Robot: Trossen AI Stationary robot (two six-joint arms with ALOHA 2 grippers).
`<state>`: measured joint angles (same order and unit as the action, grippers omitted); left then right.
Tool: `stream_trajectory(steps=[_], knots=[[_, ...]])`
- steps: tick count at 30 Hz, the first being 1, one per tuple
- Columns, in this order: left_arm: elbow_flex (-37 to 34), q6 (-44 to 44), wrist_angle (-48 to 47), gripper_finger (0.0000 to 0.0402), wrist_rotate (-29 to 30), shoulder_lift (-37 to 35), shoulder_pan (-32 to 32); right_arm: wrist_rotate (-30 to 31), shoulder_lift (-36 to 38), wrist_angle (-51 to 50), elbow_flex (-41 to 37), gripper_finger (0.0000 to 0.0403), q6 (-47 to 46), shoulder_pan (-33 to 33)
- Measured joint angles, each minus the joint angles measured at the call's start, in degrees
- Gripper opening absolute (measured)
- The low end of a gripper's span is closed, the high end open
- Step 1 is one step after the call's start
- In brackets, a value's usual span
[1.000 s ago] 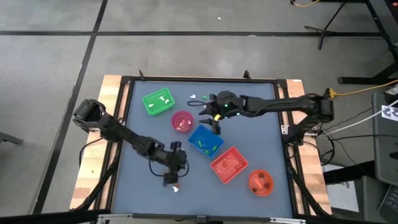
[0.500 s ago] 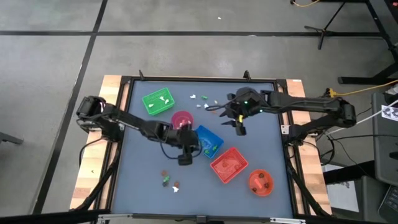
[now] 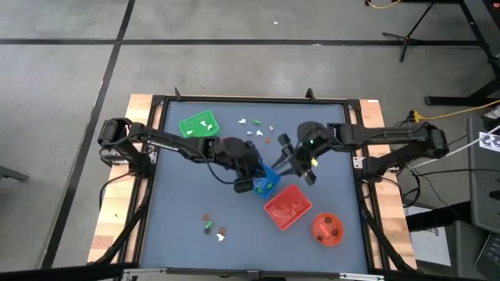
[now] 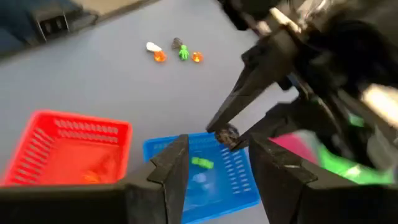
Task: Sort Halloween decoration
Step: Put the black skull toy into the transparent orange bin
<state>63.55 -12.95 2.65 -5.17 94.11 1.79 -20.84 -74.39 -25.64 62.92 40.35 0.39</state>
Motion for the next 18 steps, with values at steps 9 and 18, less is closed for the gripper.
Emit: stream_trajectory(steps=[9, 18], knots=[[0.0, -0.1, 8.2, 0.0076, -6.2, 0.0, -0.3, 10.2, 0.0, 6.0, 0.0, 0.0166, 5.4, -7.1], [0.0, -0.1, 12.4, 0.0076, -6.6, 0.0, 0.7, 11.0, 0.0, 7.0, 0.0, 0.0166, 5.4, -8.4]])
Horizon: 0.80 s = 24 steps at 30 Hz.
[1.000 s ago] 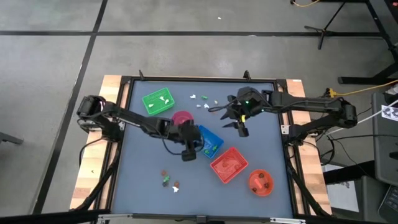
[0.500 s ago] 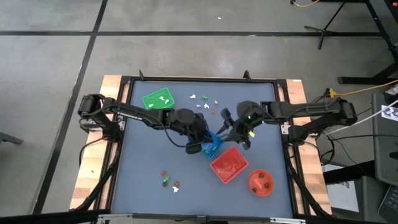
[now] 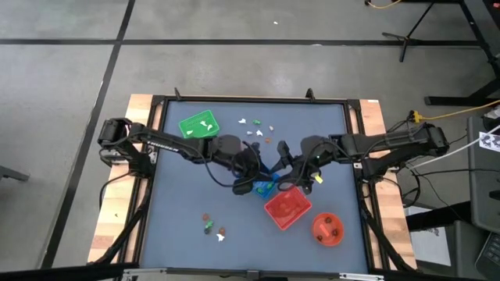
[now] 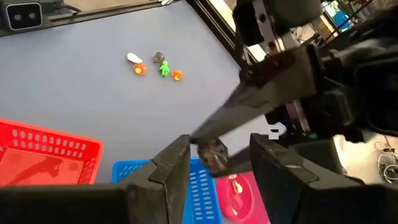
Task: Sort Halloween decoration
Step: Put the black skull toy into the transparent orange bin
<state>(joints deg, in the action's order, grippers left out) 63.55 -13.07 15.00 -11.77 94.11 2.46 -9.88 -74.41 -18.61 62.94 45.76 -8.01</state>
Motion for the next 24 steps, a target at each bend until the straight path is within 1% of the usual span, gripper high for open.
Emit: stream_trajectory(steps=[4, 9, 13, 24], knots=[[0.0, 0.0, 1.2, 0.0076, 0.0, 0.0, 0.6, -0.2, 0.0, 0.1, 0.0, 0.0166, 2.1, 0.0], [0.0, 0.0, 2.6, 0.0076, 0.0, 0.0, 1.1, -3.2, 0.0, 0.1, 0.0, 0.0166, 5.6, 0.0], [0.0, -0.3, 2.8, 0.0076, -1.0, 0.0, 1.1, -3.7, 0.0, 0.1, 0.0, 0.0166, 7.0, 0.0], [0.0, -0.4, 3.3, 0.0076, -1.6, 0.0, 1.1, -4.7, -3.7, 4.0, 0.1, 0.0166, 7.3, 0.0]])
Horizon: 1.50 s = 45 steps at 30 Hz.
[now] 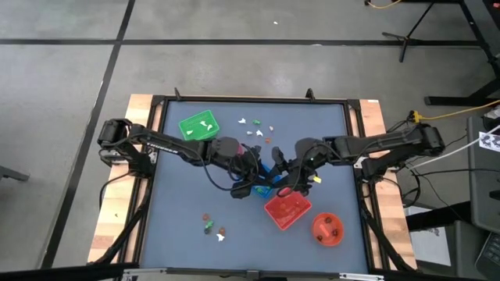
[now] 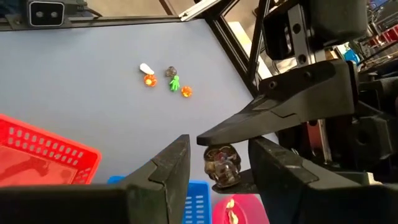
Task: Sort Halloween decoration
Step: Put the black skull toy into the transparent orange bin
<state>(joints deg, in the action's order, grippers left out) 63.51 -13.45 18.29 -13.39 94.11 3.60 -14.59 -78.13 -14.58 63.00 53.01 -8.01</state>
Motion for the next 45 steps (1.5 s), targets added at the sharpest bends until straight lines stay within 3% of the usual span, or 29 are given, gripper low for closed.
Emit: stream_trajectory(steps=[23, 34, 45], knots=[[0.0, -0.1, 0.1, 0.0076, 0.4, 0.0, 0.5, 0.5, -0.6, 1.1, 0.0, 0.0164, 0.0, 0.0], [0.0, -0.4, 0.1, 0.0076, 0.1, 0.0, 0.7, 0.5, -0.6, 1.0, 0.0, 0.0076, 0.6, 0.0], [0.0, -0.3, 0.1, 0.0076, 0.1, 0.0, 0.7, 0.5, -0.6, 1.0, 0.0, 0.0079, 0.2, 0.0]])
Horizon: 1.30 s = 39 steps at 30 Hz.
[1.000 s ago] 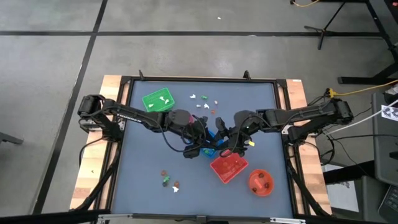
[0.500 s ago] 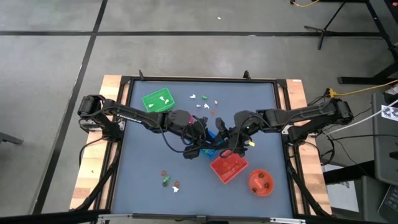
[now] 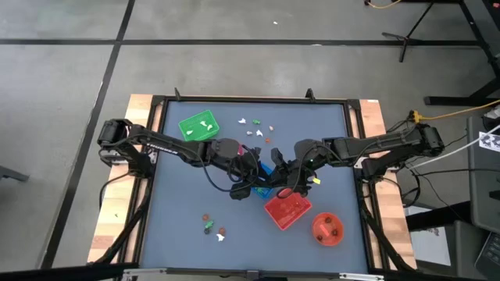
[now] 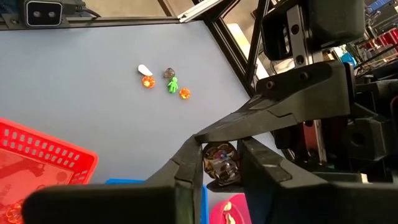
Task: Sort Halloween decoration
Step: Put the black skull toy into the transparent orange bin
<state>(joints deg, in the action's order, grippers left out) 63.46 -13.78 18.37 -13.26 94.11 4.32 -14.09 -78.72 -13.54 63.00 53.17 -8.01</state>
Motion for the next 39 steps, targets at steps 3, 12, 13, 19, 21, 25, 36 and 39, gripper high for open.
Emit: stream_trajectory(steps=[3, 12, 13, 19, 21, 25, 36, 39], knots=[[0.0, -0.1, 0.0, 0.0081, 0.0, 0.0, 0.0, 0.0, 0.0, 0.0, 0.0, 0.0074, 0.0, 0.0], [0.0, -2.2, 0.3, 0.0155, 0.9, 0.0, 0.2, 0.8, -0.1, 0.3, 0.0, 0.0074, -0.6, 0.2], [0.0, -2.2, 0.3, 0.0162, 1.0, 0.0, 0.2, 0.8, -0.1, 0.2, 0.0, 0.0074, -0.6, 0.2], [0.0, -2.4, -0.6, 0.018, 2.7, 0.0, 0.2, 2.9, -0.1, -1.3, 0.0, 0.0075, -0.6, 0.1], [0.2, -2.4, -2.3, 0.0181, 4.3, 0.0, 0.2, 3.5, 0.0, -3.0, 0.0, 0.0076, -1.2, 0.1], [0.3, -2.4, -6.3, 0.0181, 8.6, 0.0, 0.2, 3.5, 0.3, -8.5, -0.2, 0.0076, -4.4, 0.1], [0.3, -1.2, -10.0, 0.0181, 12.7, 0.0, 0.2, -3.1, 0.5, -26.9, -0.2, 0.0076, -24.8, 0.0], [0.2, 0.8, -10.1, 0.0181, 12.7, 0.0, 0.2, -9.0, 0.1, -29.8, -0.2, 0.0076, -33.4, -0.5]])
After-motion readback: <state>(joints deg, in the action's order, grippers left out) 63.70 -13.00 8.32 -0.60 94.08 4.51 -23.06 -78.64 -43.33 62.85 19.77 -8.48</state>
